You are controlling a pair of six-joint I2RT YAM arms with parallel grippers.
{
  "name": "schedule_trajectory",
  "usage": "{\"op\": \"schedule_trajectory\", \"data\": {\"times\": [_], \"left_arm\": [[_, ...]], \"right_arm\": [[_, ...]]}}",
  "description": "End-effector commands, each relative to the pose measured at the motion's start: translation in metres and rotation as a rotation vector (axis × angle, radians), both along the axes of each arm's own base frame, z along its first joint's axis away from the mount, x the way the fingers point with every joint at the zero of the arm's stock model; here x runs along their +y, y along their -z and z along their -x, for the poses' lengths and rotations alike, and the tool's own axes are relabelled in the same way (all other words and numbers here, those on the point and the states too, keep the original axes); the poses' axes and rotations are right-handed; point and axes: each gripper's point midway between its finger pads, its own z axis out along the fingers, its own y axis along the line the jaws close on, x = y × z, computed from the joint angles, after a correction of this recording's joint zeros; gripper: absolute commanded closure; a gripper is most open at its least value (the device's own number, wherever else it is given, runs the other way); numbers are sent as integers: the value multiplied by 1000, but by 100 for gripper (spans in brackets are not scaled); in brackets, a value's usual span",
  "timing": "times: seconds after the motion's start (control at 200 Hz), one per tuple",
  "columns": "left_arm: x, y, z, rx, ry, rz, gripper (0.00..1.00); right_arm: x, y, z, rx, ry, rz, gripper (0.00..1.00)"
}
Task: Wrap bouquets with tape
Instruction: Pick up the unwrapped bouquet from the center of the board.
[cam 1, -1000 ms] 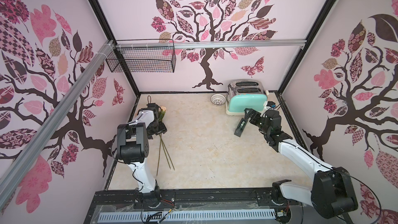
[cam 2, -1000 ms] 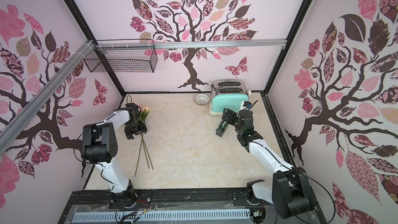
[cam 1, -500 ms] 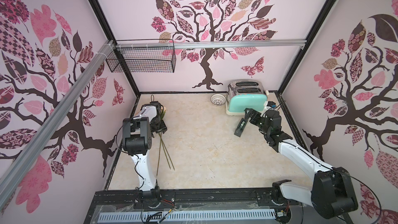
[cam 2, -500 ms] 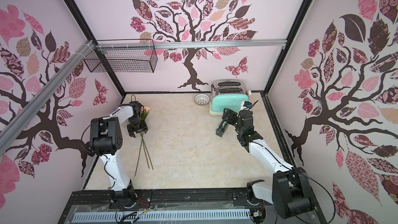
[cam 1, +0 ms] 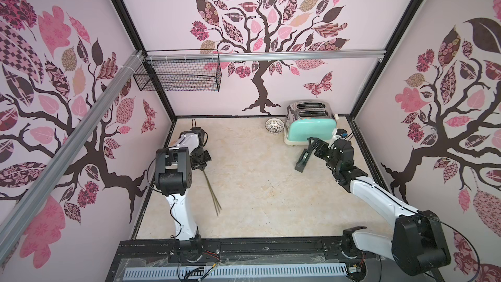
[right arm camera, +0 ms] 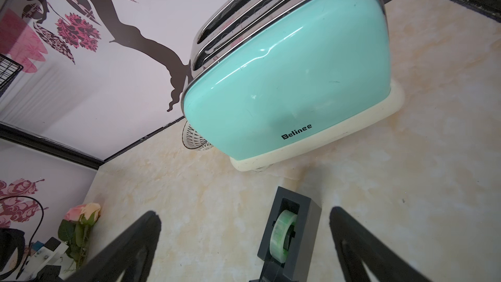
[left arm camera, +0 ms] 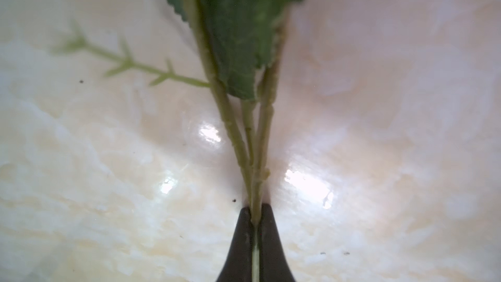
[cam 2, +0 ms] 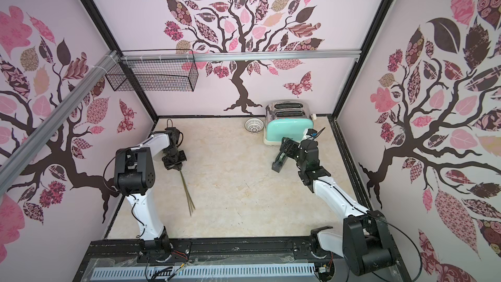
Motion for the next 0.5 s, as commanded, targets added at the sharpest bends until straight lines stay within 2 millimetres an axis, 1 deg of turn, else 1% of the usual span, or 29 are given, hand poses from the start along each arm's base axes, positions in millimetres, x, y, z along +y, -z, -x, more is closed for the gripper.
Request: {"op": "schedule_trajectory", "data": {"times": [0.0,0.12,0.215,0.35,0.495], "left_arm": [[-3,26,15,56,-9,33,100],[-8,9,7,-3,-14,54,100],[-15,-10,-2,-74,-23,89,100],[-37,-45,-21,-248,-19,199,100],[-61,-81,-32,-403,-5,327,100]], "right_arm": [[-3,-14,3,-38,11,6,0],[-2,-13,3,-36,5,4,0],[1,-12,3,-29,-11,-2,0],[9,-12,3,-7,-50,-14,0],[15,-12,6,0,-79,-34,0]]}}
